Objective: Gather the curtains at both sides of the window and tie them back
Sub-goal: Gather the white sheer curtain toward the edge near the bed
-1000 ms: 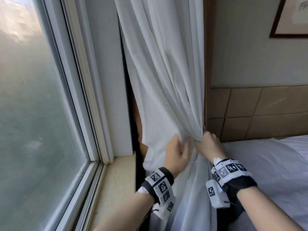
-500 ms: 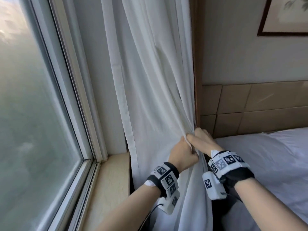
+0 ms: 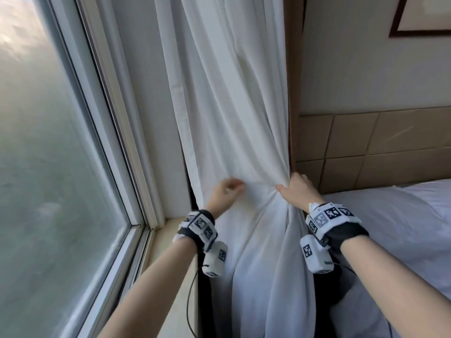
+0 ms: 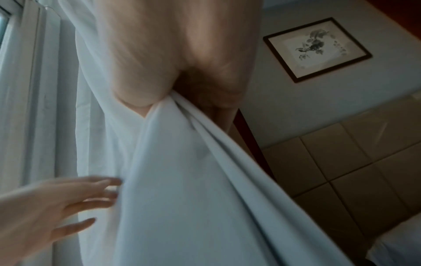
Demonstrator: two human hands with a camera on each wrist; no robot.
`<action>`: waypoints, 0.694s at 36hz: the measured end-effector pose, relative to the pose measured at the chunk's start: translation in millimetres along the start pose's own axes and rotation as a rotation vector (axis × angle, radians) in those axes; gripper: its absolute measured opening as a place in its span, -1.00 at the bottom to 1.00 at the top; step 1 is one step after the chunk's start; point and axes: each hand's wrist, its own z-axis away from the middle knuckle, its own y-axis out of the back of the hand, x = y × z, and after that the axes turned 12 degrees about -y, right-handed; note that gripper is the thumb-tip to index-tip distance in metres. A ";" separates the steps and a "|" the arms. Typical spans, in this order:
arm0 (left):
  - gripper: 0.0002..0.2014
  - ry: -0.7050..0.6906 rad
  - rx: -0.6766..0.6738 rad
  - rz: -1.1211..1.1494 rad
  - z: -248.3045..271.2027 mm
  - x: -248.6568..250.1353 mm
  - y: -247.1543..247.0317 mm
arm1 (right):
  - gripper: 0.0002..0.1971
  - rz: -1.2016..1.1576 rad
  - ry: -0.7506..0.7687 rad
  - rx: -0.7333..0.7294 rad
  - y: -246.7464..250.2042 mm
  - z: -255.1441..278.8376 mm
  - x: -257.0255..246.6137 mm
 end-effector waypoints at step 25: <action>-0.67 -0.149 0.206 -0.271 43.2 22.6 -19.8 | -0.60 -0.018 -0.008 -0.009 -10.3 6.9 -0.8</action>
